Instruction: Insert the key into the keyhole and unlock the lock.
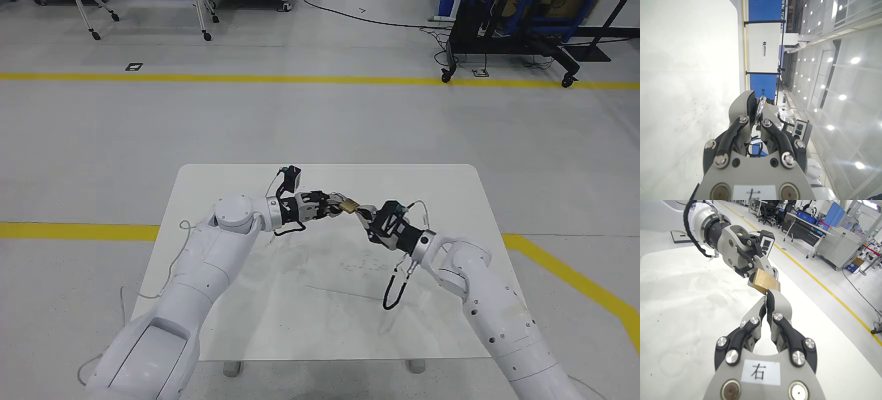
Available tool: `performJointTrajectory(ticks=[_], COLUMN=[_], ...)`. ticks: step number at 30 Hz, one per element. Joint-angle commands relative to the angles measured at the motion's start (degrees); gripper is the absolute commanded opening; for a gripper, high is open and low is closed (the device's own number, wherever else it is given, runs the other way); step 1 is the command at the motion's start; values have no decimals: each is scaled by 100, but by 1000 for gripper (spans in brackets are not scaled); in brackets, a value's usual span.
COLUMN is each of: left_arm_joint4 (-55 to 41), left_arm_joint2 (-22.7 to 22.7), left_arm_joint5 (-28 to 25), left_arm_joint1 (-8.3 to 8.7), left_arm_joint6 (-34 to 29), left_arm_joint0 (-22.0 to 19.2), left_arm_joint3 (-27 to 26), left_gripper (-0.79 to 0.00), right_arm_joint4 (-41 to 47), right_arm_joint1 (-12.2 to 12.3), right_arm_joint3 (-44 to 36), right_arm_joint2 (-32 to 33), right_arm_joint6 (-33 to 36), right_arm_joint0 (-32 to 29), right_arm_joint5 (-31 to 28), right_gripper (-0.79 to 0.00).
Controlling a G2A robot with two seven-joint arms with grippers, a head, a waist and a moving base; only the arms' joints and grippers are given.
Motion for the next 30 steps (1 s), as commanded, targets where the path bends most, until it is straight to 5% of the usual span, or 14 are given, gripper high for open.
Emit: performJointTrajectory(ticks=[1, 5, 8, 14, 16, 17, 26, 30], left_arm_joint4=[16, 18, 17, 13, 0, -4, 818, 1534], left_arm_joint2=[-2, -13, -22, -39, -45, -44, 339, 760], left_arm_joint5=[-12, -28, -41, -55, -59, -54, 98, 212], left_arm_joint1=[4, 9, 13, 22, 25, 26, 31, -14], left_arm_joint6=[-8, -22, -32, -52, -80, -122, -526, -740], left_arm_joint0=[5, 23, 35, 60, 70, 71, -27, -91], left_arm_joint3=[-15, -38, -55, -97, -108, -114, -199, -258], left_gripper=[-785, -785, -785, -785, -785, -785, -785, -785], right_arm_joint4=[-151, -943, -1482, -1875, -1943, -1923, -498, -432], right_arm_joint1=[17, 57, 82, 122, 137, 145, 343, 351], right_arm_joint3=[-62, -455, -831, -1111, -1168, -1206, -1168, -1150], right_arm_joint2=[23, 4, -56, -18, 27, 71, 1582, 1656], right_arm_joint6=[-46, 196, 324, 348, 301, 229, -1708, -1780], right_arm_joint0=[-33, -168, -353, -544, -605, -650, -1475, -1508], right_arm_joint5=[13, 371, 601, 695, 720, 727, 61, 15], right_gripper=[-785, -785, -529, -394, -172, 0, 0, 0])
